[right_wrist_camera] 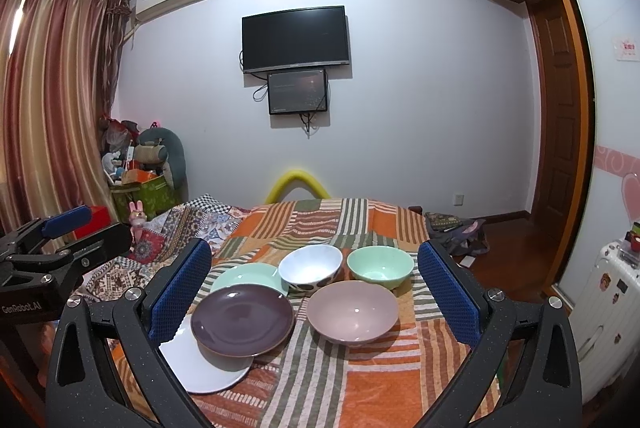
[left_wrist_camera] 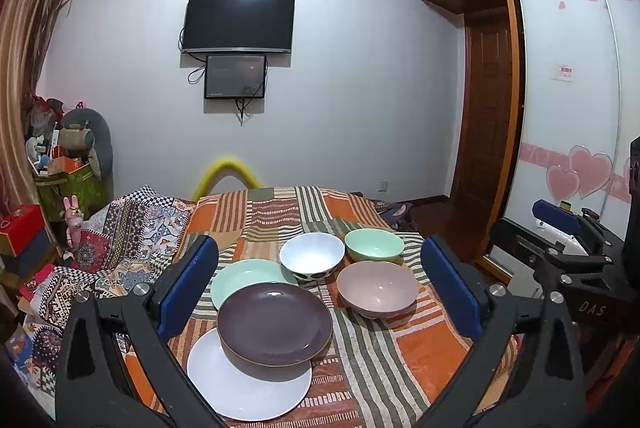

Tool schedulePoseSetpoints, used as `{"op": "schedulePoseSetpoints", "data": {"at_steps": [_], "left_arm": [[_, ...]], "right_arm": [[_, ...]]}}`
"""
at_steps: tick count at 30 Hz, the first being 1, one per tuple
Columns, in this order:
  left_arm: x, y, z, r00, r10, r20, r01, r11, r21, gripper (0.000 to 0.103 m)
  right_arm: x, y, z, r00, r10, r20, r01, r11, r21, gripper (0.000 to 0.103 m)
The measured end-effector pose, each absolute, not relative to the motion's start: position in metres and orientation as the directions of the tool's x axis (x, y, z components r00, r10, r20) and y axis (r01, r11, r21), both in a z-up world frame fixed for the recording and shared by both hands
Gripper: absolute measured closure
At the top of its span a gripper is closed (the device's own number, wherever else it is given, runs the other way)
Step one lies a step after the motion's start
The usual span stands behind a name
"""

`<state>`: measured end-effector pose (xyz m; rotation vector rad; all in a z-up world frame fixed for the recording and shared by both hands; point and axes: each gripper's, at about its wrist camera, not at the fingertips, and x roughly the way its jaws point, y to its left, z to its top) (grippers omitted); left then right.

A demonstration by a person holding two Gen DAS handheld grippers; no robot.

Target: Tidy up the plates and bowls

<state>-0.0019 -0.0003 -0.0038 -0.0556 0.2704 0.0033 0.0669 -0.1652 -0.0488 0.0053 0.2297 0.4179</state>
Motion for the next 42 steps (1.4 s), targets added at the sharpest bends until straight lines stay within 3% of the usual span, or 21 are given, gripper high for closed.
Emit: {"op": "schedulePoseSetpoints", "data": {"at_steps": [42], "left_arm": [[-0.0006, -0.0055, -0.0041, 0.963, -0.014, -0.270, 0.001, 0.999, -0.051, 0.000]], "right_arm": [[0.0691, -0.1680, -0.0520, 0.889, 0.401, -0.223, -0.393, 0.916, 0.079, 0.000]]}}
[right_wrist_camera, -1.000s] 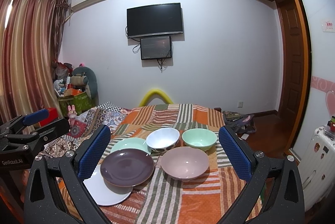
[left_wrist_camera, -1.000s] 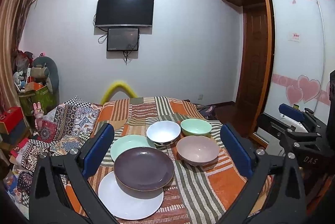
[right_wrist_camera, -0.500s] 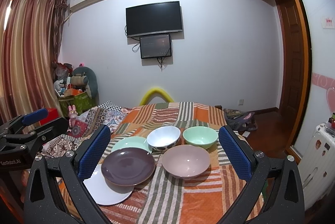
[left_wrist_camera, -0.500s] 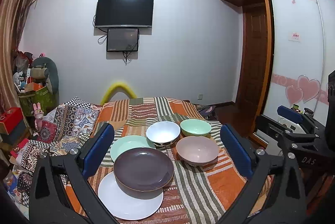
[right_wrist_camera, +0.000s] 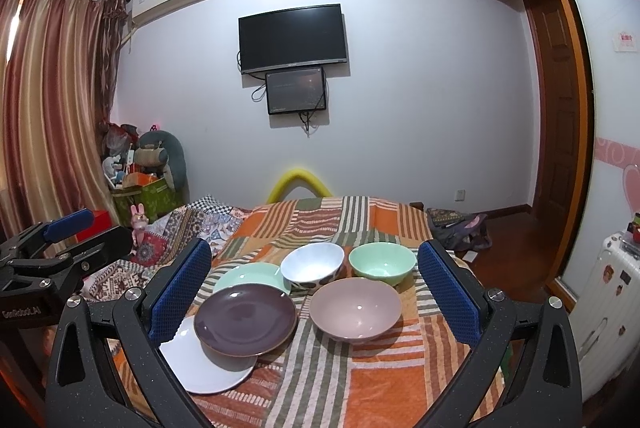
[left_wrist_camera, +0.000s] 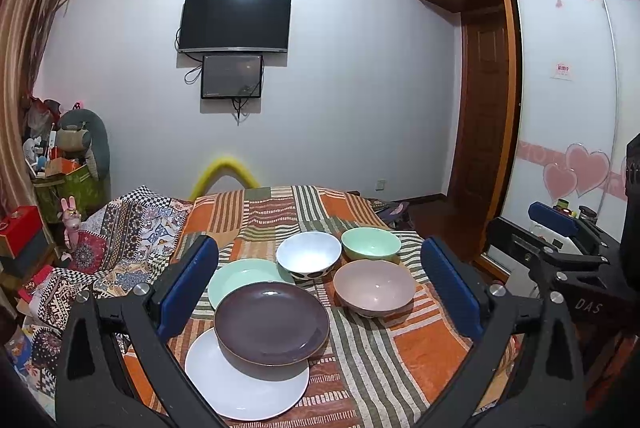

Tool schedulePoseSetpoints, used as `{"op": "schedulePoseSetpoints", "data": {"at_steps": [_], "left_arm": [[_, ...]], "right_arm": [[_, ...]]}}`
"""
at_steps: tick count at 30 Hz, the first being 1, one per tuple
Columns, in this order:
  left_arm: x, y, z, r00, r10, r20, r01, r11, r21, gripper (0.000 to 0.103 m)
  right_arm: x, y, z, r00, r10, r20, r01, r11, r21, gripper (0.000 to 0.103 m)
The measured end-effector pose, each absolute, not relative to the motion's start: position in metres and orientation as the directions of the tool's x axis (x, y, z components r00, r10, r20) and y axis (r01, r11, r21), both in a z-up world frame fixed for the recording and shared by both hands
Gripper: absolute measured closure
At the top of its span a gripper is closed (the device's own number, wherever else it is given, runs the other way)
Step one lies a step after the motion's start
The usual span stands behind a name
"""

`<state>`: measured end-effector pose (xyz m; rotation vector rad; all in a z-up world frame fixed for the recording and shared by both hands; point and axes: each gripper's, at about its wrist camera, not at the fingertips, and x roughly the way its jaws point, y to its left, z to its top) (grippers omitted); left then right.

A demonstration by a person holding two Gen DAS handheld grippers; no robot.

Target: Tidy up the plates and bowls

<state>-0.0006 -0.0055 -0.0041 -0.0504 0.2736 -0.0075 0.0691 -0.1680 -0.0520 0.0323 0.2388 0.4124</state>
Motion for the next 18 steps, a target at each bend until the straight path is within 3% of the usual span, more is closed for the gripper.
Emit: {"op": "schedulePoseSetpoints", "data": {"at_steps": [9, 18], "left_arm": [[0.003, 0.003, -0.008, 0.959, -0.027, -0.282, 0.011, 0.998, -0.059, 0.000], [0.032, 0.033, -0.029, 0.920, -0.026, -0.390, 0.002, 0.998, -0.064, 0.000]], "right_arm": [[0.072, -0.160, -0.056, 0.880, 0.408, -0.242, -0.405, 0.912, 0.067, 0.000], [0.094, -0.141, -0.076, 0.845, 0.442, -0.301, -0.435, 0.896, 0.094, 0.000]]}}
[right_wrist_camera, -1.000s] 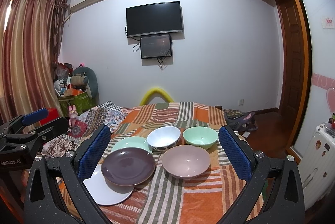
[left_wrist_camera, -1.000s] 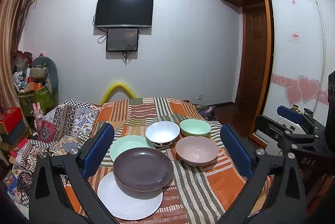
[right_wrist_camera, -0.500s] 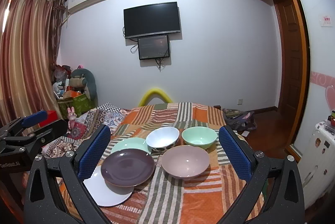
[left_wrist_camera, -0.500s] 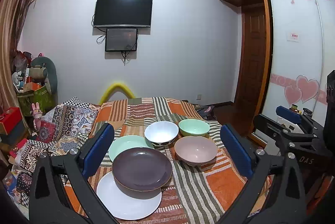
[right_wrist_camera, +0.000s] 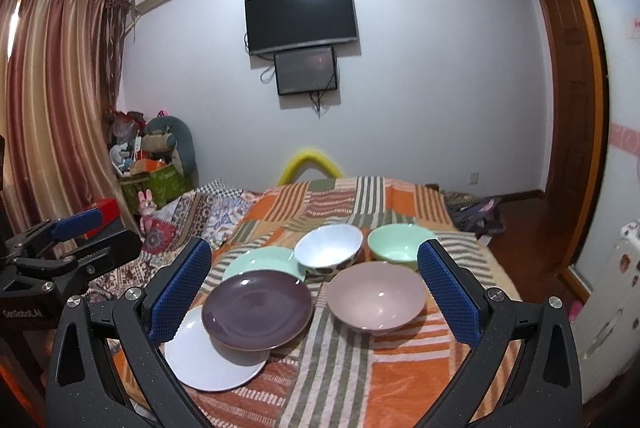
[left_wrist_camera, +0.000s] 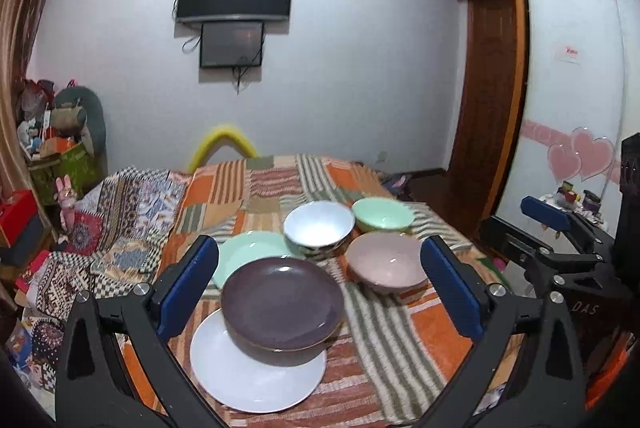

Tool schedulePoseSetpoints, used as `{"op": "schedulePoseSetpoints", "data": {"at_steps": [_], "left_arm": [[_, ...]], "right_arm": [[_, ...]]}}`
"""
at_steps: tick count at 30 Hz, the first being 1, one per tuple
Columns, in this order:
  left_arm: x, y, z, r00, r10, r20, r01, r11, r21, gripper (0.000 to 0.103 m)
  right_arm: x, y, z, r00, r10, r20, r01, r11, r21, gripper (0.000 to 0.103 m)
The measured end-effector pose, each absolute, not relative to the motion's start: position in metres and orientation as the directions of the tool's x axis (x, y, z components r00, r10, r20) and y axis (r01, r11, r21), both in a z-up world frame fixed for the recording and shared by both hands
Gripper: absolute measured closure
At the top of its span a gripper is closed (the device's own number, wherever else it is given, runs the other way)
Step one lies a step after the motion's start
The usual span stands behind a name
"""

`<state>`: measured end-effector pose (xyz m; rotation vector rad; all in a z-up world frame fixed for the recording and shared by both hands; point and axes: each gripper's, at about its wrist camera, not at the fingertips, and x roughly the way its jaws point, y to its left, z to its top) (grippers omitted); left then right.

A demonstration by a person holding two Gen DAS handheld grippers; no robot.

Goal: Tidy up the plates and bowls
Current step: 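Close both grippers on the rim of the dark purple plate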

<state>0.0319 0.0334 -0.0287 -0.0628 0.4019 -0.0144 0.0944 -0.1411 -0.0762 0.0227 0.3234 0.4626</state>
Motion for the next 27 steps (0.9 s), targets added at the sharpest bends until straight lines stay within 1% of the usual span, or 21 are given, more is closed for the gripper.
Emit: {"op": "schedulePoseSetpoints", "data": {"at_steps": [6, 9, 10, 12, 13, 14, 19, 21, 24, 26, 27], "left_arm": [[0.060, 0.071, -0.055, 0.880, 0.026, -0.474, -0.063, 0.996, -0.062, 0.000], [0.078, 0.093, -0.072, 0.847, 0.015, -0.531, -0.076, 0.993, -0.093, 0.000], [0.084, 0.100, -0.078, 0.836, 0.011, -0.549, -0.081, 0.991, -0.104, 0.001], [0.095, 0.113, -0.092, 0.813, 0.003, -0.583, -0.088, 0.989, -0.118, 0.005], [0.101, 0.118, -0.099, 0.800, 0.002, -0.600, -0.093, 0.988, -0.121, 0.013], [0.106, 0.121, -0.105, 0.787, 0.005, -0.617, -0.098, 0.988, -0.118, 0.016], [0.128, 0.131, -0.136, 0.749, 0.008, -0.663, -0.105, 0.989, -0.106, 0.018], [0.135, 0.134, -0.146, 0.734, -0.004, -0.679, -0.099, 0.989, -0.112, 0.019], [0.150, 0.144, -0.164, 0.696, -0.043, -0.717, -0.097, 0.983, -0.153, 0.025], [0.159, 0.149, -0.173, 0.674, -0.052, -0.737, -0.101, 0.982, -0.162, 0.030], [0.163, 0.151, -0.177, 0.667, -0.053, -0.743, -0.103, 0.981, -0.163, 0.032]], "right_arm": [[0.112, -0.123, -0.097, 0.832, 0.432, -0.348, -0.435, 0.897, 0.073, 0.000], [0.125, -0.115, -0.107, 0.813, 0.435, -0.388, -0.440, 0.895, 0.081, 0.000], [0.130, -0.112, -0.113, 0.803, 0.437, -0.405, -0.443, 0.893, 0.086, 0.000], [0.137, -0.107, -0.121, 0.791, 0.434, -0.431, -0.442, 0.893, 0.087, 0.002], [0.141, -0.105, -0.128, 0.782, 0.431, -0.451, -0.443, 0.892, 0.085, 0.006], [0.145, -0.101, -0.133, 0.771, 0.430, -0.469, -0.445, 0.891, 0.085, 0.008], [0.165, -0.091, -0.161, 0.716, 0.419, -0.559, -0.445, 0.890, 0.096, 0.023], [0.174, -0.088, -0.170, 0.692, 0.417, -0.590, -0.442, 0.890, 0.111, 0.027], [0.184, -0.085, -0.182, 0.649, 0.431, -0.627, -0.448, 0.883, 0.143, 0.038], [0.190, -0.084, -0.191, 0.621, 0.439, -0.650, -0.448, 0.879, 0.165, 0.042], [0.192, -0.082, -0.194, 0.607, 0.443, -0.660, -0.450, 0.876, 0.175, 0.046]]}}
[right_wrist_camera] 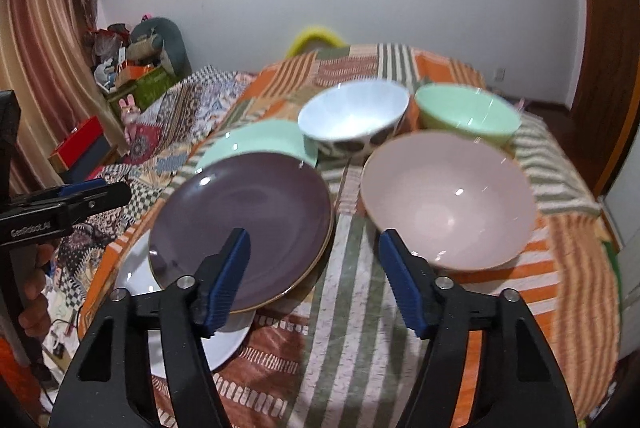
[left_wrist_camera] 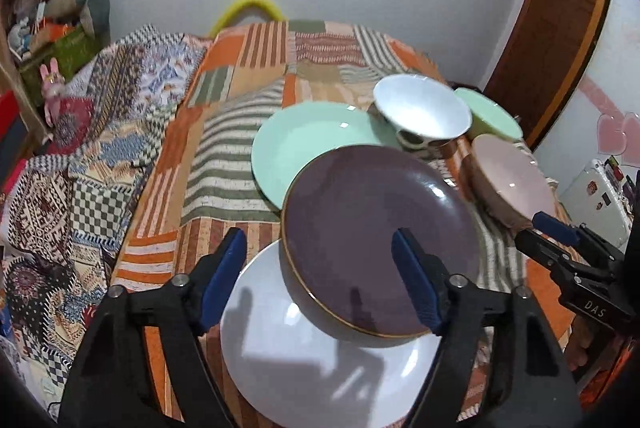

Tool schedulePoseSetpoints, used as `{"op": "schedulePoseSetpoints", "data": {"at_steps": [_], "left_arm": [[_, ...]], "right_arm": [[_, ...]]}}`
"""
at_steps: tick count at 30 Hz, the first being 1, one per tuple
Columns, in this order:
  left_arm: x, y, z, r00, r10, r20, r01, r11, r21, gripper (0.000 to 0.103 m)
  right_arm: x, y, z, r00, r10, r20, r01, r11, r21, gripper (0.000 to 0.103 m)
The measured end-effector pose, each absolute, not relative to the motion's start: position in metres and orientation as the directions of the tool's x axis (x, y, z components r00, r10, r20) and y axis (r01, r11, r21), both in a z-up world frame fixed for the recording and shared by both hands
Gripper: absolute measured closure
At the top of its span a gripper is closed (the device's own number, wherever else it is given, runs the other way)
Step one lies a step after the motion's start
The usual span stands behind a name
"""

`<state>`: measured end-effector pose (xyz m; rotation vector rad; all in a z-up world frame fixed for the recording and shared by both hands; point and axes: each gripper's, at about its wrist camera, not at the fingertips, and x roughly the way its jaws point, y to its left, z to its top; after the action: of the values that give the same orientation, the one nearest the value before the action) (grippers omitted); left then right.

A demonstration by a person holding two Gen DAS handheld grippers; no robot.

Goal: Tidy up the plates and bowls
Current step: 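Close both grippers on the rim of the dark purple plate, then lift the purple plate off the white plate with both grippers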

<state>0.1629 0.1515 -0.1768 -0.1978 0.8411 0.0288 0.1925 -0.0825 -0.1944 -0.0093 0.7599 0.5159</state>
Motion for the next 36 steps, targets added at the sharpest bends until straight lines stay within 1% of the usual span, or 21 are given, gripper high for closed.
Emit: {"op": "schedulePoseSetpoints", "data": {"at_steps": [2, 4, 6, 8, 10, 12, 15, 17, 21, 25, 29, 36], "left_arm": [[0.171, 0.156, -0.185, 0.653, -0.057, -0.755, -0.104, 0.981, -0.165, 0.040], [0.177, 0.161, -0.191, 0.645, -0.050, -0.762, -0.116, 0.980, -0.162, 0.045], [0.184, 0.165, -0.197, 0.638, -0.048, -0.769, -0.127, 0.978, -0.167, 0.048], [0.189, 0.169, -0.203, 0.626, -0.057, -0.777, -0.130, 0.976, -0.176, 0.055], [0.195, 0.171, -0.209, 0.617, -0.060, -0.785, -0.134, 0.975, -0.180, 0.061], [0.199, 0.173, -0.214, 0.610, -0.063, -0.790, -0.138, 0.973, -0.184, 0.064], [0.204, 0.175, -0.222, 0.599, -0.072, -0.798, -0.142, 0.971, -0.194, 0.070], [0.208, 0.176, -0.225, 0.592, -0.080, -0.802, -0.144, 0.969, -0.203, 0.074], [0.212, 0.178, -0.230, 0.588, -0.097, -0.803, -0.141, 0.965, -0.219, 0.078], [0.215, 0.176, -0.230, 0.591, -0.123, -0.798, -0.119, 0.964, -0.237, 0.086], [0.214, 0.173, -0.231, 0.595, -0.120, -0.795, -0.103, 0.969, -0.223, 0.086], [0.212, 0.174, -0.229, 0.589, -0.143, -0.795, -0.112, 0.960, -0.256, 0.086]], "right_arm": [[0.199, -0.078, -0.202, 0.588, 0.449, -0.673, -0.451, 0.873, 0.188, 0.050], [0.201, -0.075, -0.208, 0.573, 0.451, -0.685, -0.450, 0.871, 0.197, 0.058], [0.204, -0.073, -0.214, 0.555, 0.450, -0.699, -0.450, 0.870, 0.204, 0.061], [0.209, -0.072, -0.218, 0.541, 0.451, -0.709, -0.445, 0.870, 0.214, 0.062], [0.212, -0.072, -0.222, 0.531, 0.454, -0.716, -0.443, 0.868, 0.222, 0.069], [0.216, -0.069, -0.225, 0.519, 0.458, -0.722, -0.444, 0.866, 0.230, 0.074], [0.220, -0.066, -0.227, 0.514, 0.453, -0.728, -0.438, 0.869, 0.232, 0.074], [0.223, -0.066, -0.229, 0.507, 0.452, -0.734, -0.434, 0.870, 0.236, 0.076], [0.225, -0.067, -0.233, 0.494, 0.455, -0.741, -0.429, 0.869, 0.248, 0.078], [0.227, -0.068, -0.234, 0.490, 0.457, -0.742, -0.427, 0.868, 0.253, 0.079], [0.226, -0.067, -0.232, 0.490, 0.452, -0.746, -0.429, 0.870, 0.245, 0.079], [0.229, -0.064, -0.229, 0.490, 0.426, -0.761, -0.419, 0.880, 0.223, 0.079]]}}
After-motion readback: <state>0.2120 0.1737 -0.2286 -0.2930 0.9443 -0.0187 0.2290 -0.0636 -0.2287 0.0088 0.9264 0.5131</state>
